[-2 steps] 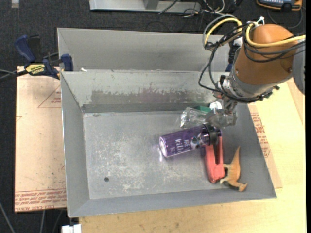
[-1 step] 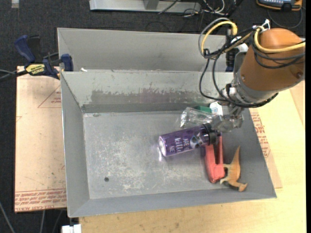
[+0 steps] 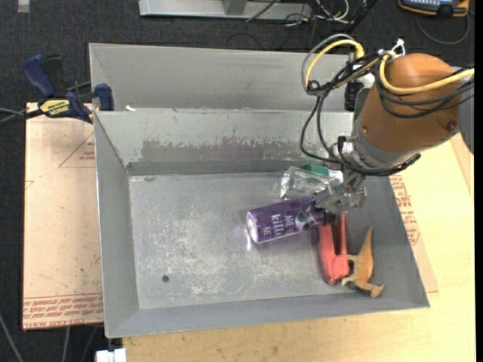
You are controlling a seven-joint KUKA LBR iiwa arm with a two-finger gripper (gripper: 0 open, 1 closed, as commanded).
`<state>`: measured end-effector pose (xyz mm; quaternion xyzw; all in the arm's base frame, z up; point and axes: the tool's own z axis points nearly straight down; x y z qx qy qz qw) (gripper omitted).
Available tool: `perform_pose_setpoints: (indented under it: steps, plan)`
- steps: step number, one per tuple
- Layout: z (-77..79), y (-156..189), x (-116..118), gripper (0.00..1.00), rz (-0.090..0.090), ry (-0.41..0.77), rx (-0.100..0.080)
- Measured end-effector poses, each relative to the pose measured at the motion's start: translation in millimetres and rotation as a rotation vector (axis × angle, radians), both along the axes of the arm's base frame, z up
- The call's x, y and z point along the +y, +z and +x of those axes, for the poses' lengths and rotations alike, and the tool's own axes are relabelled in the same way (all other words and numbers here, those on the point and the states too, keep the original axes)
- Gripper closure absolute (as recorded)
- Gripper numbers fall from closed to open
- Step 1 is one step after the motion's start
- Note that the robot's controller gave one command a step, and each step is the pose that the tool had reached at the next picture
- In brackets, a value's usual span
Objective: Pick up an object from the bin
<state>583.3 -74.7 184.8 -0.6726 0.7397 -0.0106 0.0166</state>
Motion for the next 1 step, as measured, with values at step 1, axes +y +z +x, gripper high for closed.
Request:
perform_pose_setpoints:
  steps: [1]
  plan:
    - [10.4,-14.1,7.5,1.0,0.003,0.041,0.003]
